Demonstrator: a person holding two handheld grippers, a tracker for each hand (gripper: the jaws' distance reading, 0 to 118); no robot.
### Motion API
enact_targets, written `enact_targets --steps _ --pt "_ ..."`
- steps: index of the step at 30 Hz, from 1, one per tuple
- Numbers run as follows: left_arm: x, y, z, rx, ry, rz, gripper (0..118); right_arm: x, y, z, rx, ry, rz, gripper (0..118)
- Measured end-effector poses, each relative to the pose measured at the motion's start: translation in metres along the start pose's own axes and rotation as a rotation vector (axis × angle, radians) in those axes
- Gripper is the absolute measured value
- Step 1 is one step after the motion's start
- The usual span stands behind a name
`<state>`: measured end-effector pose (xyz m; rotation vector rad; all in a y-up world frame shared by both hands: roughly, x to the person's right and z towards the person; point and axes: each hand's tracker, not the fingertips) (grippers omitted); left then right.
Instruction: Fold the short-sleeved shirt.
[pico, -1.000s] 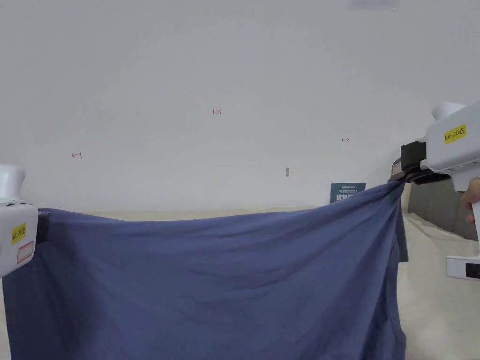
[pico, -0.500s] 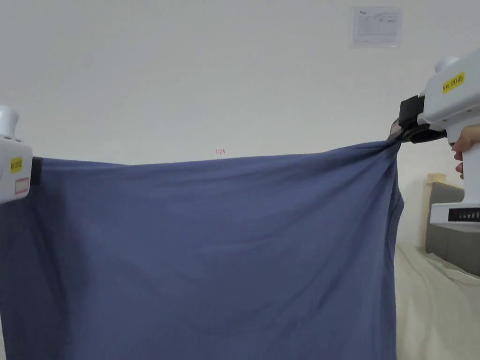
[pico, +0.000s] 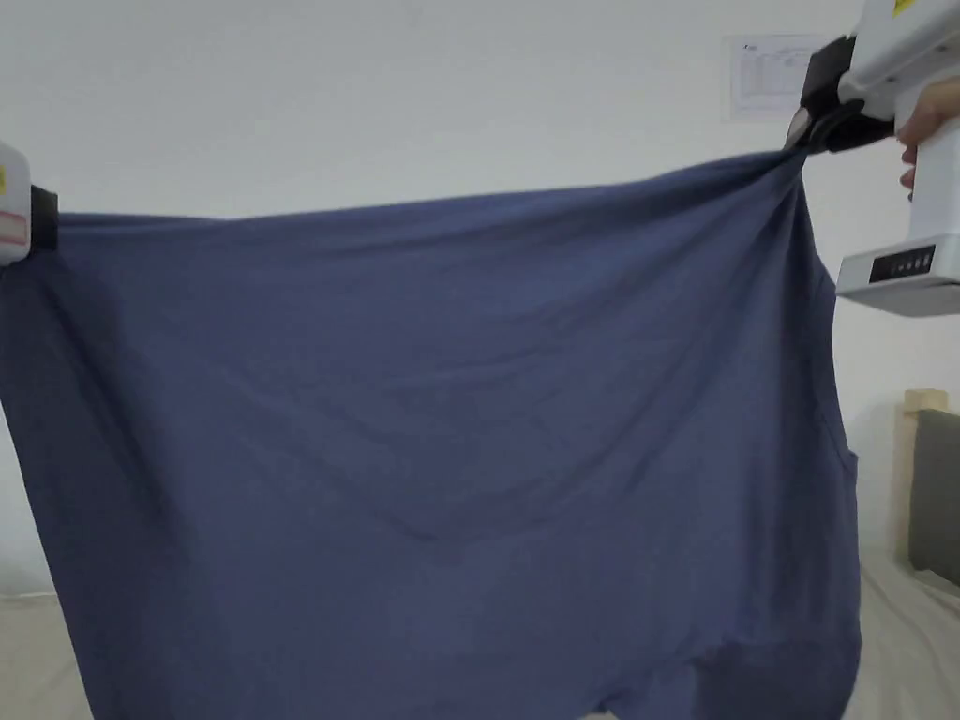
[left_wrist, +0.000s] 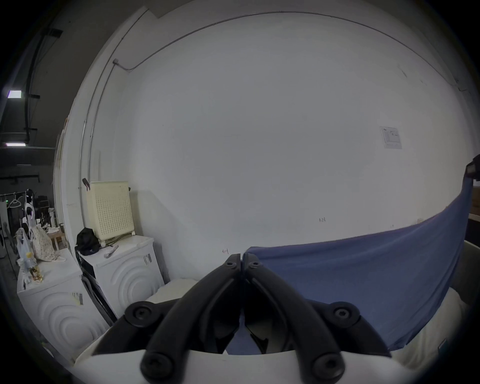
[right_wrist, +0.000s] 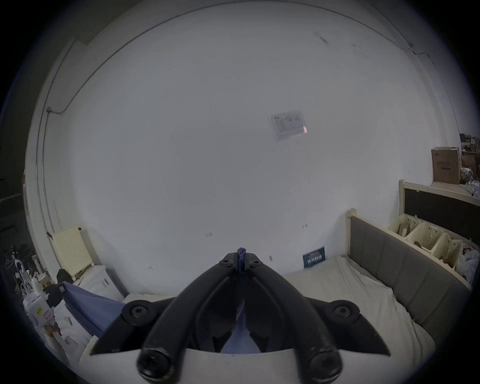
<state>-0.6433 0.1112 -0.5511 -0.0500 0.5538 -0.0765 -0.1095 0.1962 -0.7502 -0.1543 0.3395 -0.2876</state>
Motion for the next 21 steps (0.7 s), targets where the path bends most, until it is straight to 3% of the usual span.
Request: enact_targets --steps 5,8,10,14,18,21 --pt "-0.003 0.002 -0.009 0.095 -0.027 0.145 0 -0.001 -0.005 0.003 0.115 0.025 -0.050 3" --pt "0.008 -0.017 -0.015 0.081 0.017 0.055 0 0.005 -0.033 -0.010 0.071 0.062 0.000 3" --pt "0.020 -0.048 -0.034 0.017 0.034 0.003 0 0.015 -0.065 -0.027 -0.004 0.033 0.054 3" --pt "0.038 -0.123 -0.059 -0.095 -0.047 0.070 0 0.051 -0.146 -0.060 -0.159 0.018 -0.028 3" --pt "0.059 -0.216 -0.078 -0.243 -0.050 -0.034 0 0.083 -0.230 -0.089 -0.323 -0.049 0.045 3" --pt "0.081 -0.284 -0.066 -0.368 -0.052 -0.032 0 0.119 -0.298 -0.107 -0.434 -0.052 0.004 3"
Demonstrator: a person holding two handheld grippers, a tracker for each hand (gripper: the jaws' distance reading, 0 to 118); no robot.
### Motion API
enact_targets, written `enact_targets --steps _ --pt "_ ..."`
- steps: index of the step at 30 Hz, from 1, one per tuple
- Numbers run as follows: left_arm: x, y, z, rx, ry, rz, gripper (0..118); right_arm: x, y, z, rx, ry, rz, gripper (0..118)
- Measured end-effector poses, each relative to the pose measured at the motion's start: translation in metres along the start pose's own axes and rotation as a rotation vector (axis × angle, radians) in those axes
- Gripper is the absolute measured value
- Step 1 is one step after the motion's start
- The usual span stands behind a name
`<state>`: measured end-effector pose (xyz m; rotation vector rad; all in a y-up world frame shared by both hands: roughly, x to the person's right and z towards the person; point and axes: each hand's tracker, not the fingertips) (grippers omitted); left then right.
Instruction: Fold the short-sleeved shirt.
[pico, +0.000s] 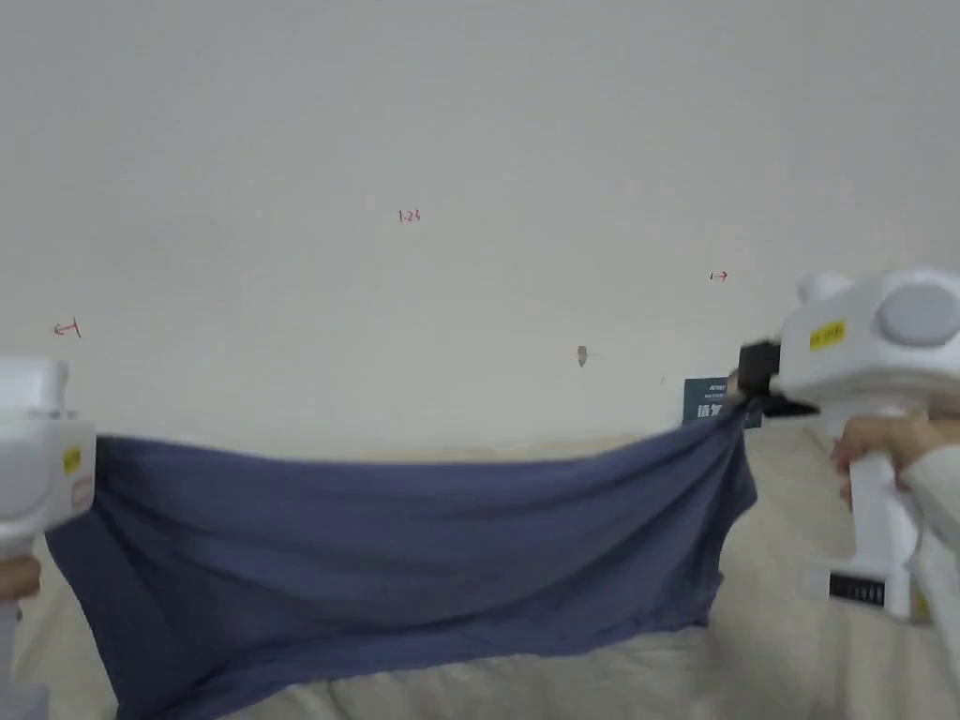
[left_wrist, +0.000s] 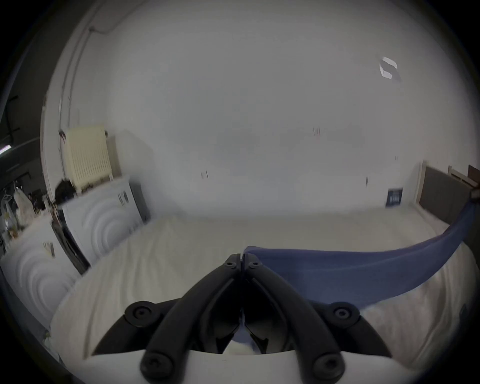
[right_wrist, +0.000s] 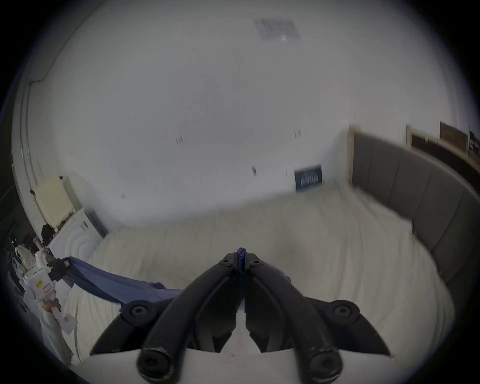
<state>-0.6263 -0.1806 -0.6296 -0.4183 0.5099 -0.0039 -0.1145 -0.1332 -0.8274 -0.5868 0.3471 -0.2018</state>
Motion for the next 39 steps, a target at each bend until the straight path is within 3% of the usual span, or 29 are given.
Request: enact_targets --steps 5,10,13,16,20,25,29,33,39 --pt "0.012 -0.103 -0.009 -0.202 -0.038 0.064 0 0.040 -0.087 -0.044 -0.185 -0.042 -0.006 3" --pt "0.003 -0.160 0.013 -0.307 -0.024 0.089 0 0.063 -0.168 -0.028 -0.252 -0.025 -0.050 3" --pt "-0.012 -0.179 0.036 -0.340 -0.019 0.125 0 0.069 -0.205 0.000 -0.291 -0.048 -0.063 3" --pt "-0.016 -0.185 0.068 -0.362 -0.012 0.096 0 0.077 -0.227 0.030 -0.309 -0.008 -0.117 3" --pt "-0.024 -0.193 0.114 -0.339 -0.011 0.056 0 0.081 -0.246 0.082 -0.290 -0.021 -0.095 3" --pt "-0.042 -0.218 0.173 -0.346 -0.032 0.105 0 0.103 -0.271 0.149 -0.273 0.001 -0.132 3" --pt "-0.050 -0.255 0.228 -0.356 -0.037 0.053 0 0.114 -0.308 0.200 -0.275 0.004 -0.151 3" --pt "-0.057 -0.297 0.267 -0.365 -0.060 0.140 0 0.111 -0.348 0.234 -0.302 -0.018 -0.178 3" --pt "-0.065 -0.338 0.322 -0.390 -0.054 0.124 0 0.116 -0.394 0.282 -0.340 -0.026 -0.150 3"
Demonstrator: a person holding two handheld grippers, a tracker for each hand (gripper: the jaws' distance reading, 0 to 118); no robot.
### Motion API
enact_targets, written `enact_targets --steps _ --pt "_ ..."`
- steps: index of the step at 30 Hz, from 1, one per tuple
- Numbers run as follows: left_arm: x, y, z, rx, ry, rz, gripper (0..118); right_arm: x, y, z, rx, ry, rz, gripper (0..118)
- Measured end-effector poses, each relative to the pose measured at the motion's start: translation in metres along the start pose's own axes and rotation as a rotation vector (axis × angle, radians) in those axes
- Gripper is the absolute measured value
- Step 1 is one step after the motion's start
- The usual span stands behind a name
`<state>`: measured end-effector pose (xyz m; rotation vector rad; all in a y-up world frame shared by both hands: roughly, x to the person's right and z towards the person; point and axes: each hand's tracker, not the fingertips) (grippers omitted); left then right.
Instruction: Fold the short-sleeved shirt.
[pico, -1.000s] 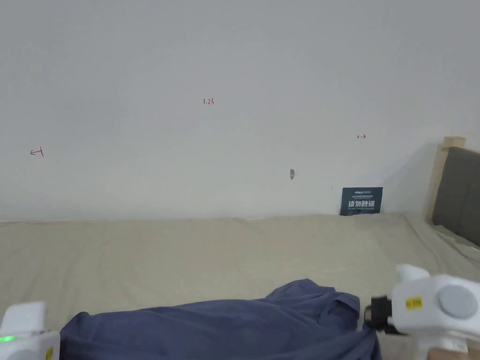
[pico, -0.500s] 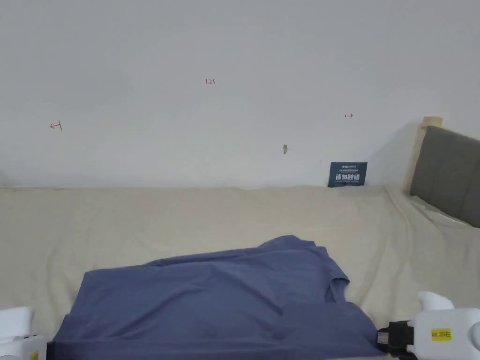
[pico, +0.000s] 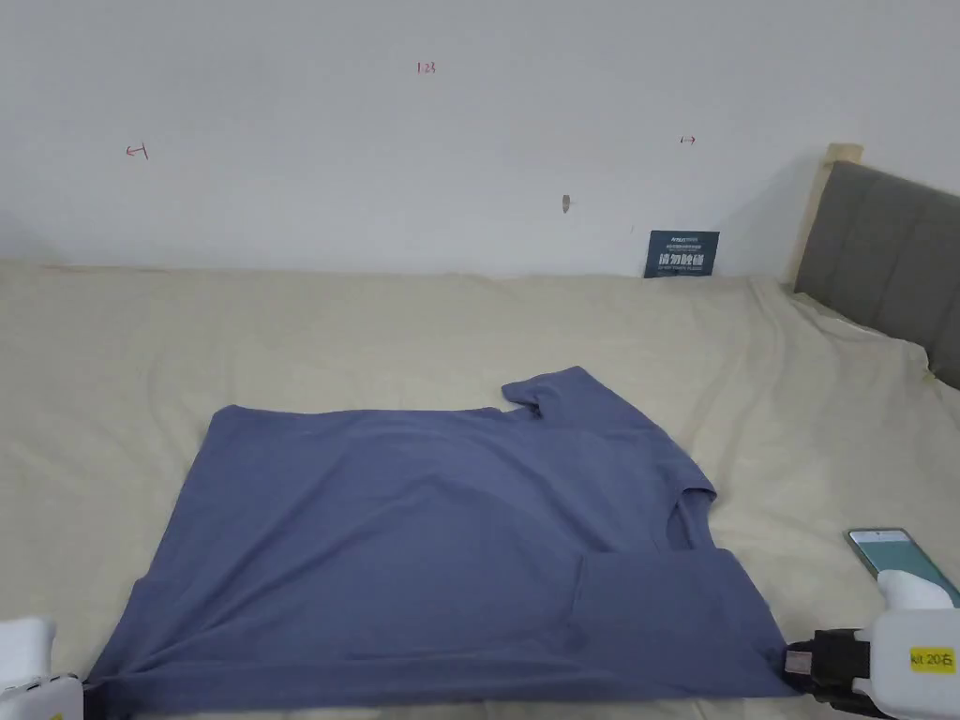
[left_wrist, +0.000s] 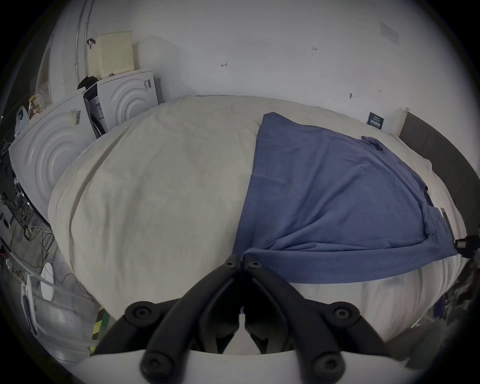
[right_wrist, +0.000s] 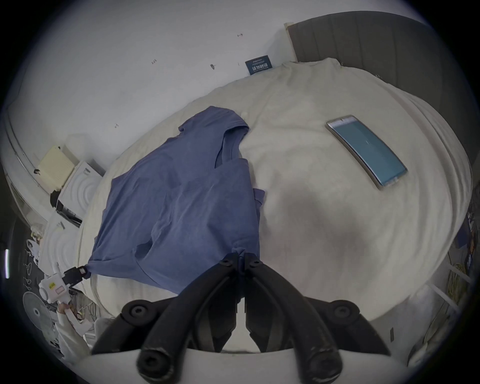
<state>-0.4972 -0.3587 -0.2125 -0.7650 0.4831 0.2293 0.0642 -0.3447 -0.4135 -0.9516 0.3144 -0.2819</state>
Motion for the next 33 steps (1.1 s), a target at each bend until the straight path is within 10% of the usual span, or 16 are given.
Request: enact_targets --steps 10,12,14,23,26,28,29,31,33 --pt "-0.001 -0.025 0.017 0.035 0.001 -0.032 2 0.005 -0.033 0.016 0.009 0.021 -0.032 6" --pt "0.001 -0.021 0.023 0.012 -0.011 -0.037 40 0.003 -0.030 0.017 0.019 0.010 -0.017 48" --pt "0.001 -0.020 0.024 -0.008 -0.057 -0.054 116 0.001 -0.030 0.018 0.001 0.026 0.004 94" --pt "0.019 -0.021 0.065 0.034 -0.090 -0.149 111 -0.051 -0.032 0.054 0.128 0.069 0.128 82" --pt "0.020 -0.041 0.080 0.074 -0.096 -0.128 56 -0.058 -0.050 0.046 0.118 0.089 0.152 81" --pt "0.022 -0.054 0.087 0.084 -0.076 -0.105 39 -0.064 -0.065 0.045 0.079 0.133 0.185 79" --pt "0.021 -0.063 0.089 0.099 -0.084 -0.128 21 -0.071 -0.077 0.047 0.089 0.125 0.172 67" --pt "0.014 -0.074 0.077 0.015 -0.074 -0.128 5 -0.083 -0.097 0.049 0.139 0.138 0.129 0" --pt "-0.002 -0.082 0.064 -0.015 -0.129 -0.100 3 -0.088 -0.114 0.042 0.069 0.147 0.155 0"
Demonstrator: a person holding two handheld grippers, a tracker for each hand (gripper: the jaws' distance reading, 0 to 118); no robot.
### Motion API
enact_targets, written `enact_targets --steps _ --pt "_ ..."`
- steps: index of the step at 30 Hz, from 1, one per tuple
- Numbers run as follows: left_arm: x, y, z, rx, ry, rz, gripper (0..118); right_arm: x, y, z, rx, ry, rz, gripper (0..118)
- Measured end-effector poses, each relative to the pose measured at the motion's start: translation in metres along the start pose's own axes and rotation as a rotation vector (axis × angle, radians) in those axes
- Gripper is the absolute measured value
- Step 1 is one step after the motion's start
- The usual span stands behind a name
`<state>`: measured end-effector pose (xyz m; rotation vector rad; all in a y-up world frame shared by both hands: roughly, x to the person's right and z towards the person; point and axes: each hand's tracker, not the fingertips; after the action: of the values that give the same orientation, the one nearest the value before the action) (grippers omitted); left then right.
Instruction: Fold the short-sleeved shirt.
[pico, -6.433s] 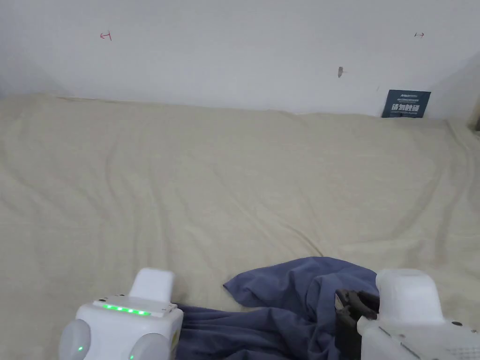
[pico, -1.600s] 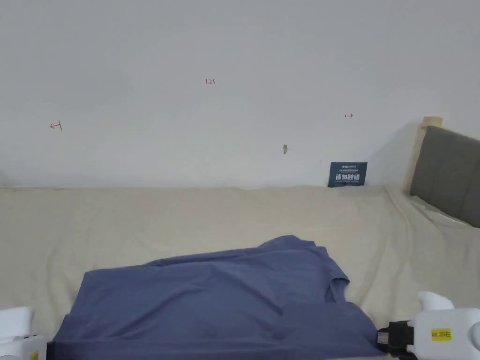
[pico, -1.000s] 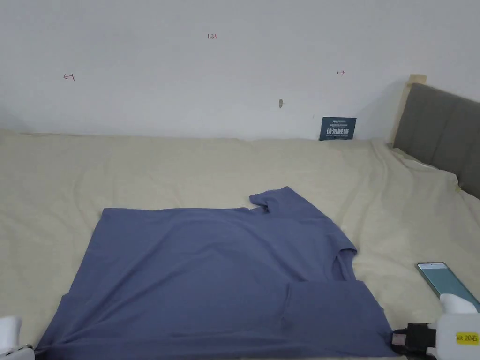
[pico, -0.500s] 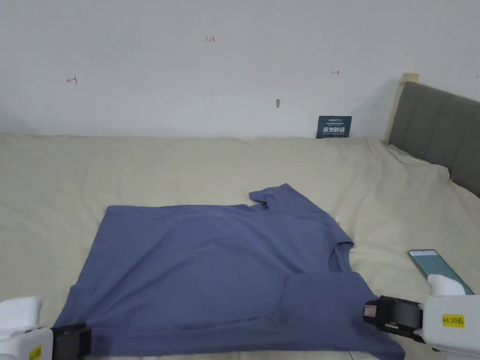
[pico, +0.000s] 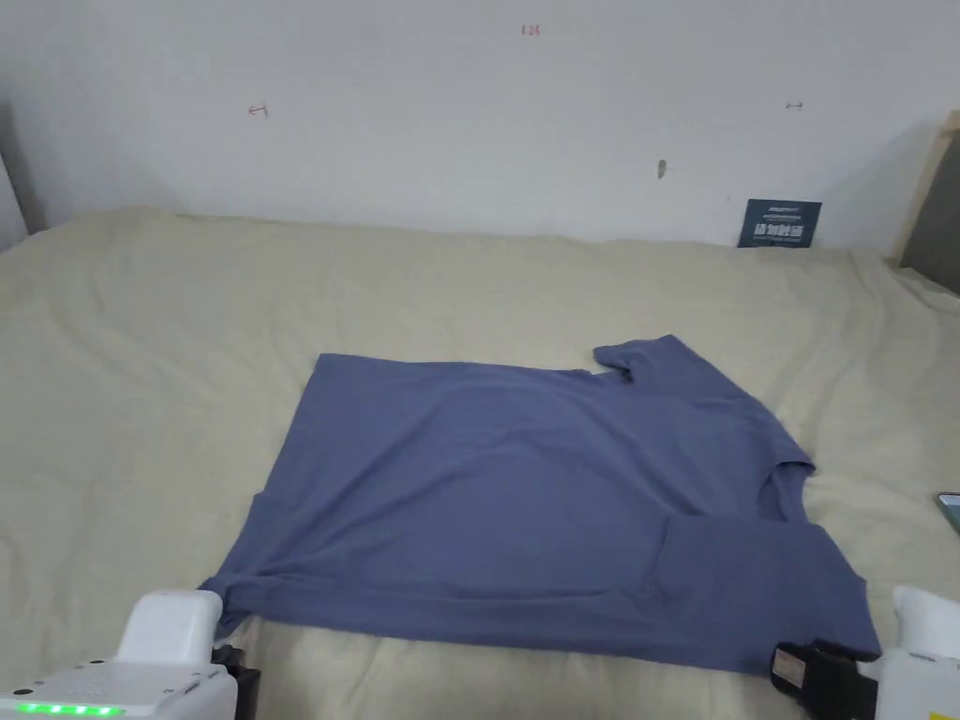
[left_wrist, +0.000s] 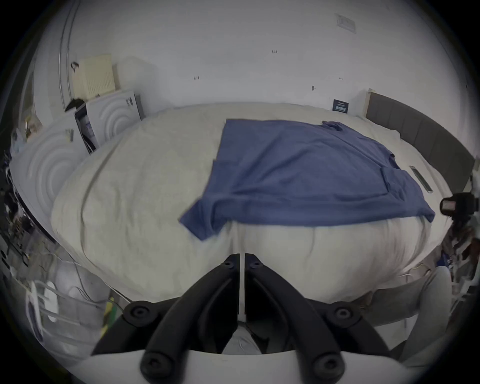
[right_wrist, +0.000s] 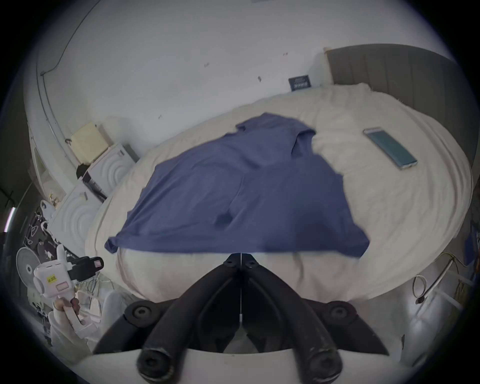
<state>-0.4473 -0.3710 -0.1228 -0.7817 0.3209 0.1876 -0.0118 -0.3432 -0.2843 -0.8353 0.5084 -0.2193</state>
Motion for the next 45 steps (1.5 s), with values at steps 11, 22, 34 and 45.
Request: enact_targets --steps 11,22,34,45 --pt "-0.024 0.007 -0.006 0.105 -0.010 0.041 118 -0.005 -0.011 -0.031 -0.069 0.013 0.026 0" --pt "-0.075 0.038 -0.057 0.029 -0.022 0.143 89 -0.010 -0.004 -0.053 -0.138 -0.018 0.071 0" --pt "-0.049 0.036 -0.044 0.089 -0.022 0.056 4 0.003 -0.007 -0.048 -0.167 -0.043 0.054 0" --pt "-0.035 0.048 -0.030 0.089 0.012 0.007 3 0.059 -0.005 -0.014 -0.052 -0.126 -0.079 90"
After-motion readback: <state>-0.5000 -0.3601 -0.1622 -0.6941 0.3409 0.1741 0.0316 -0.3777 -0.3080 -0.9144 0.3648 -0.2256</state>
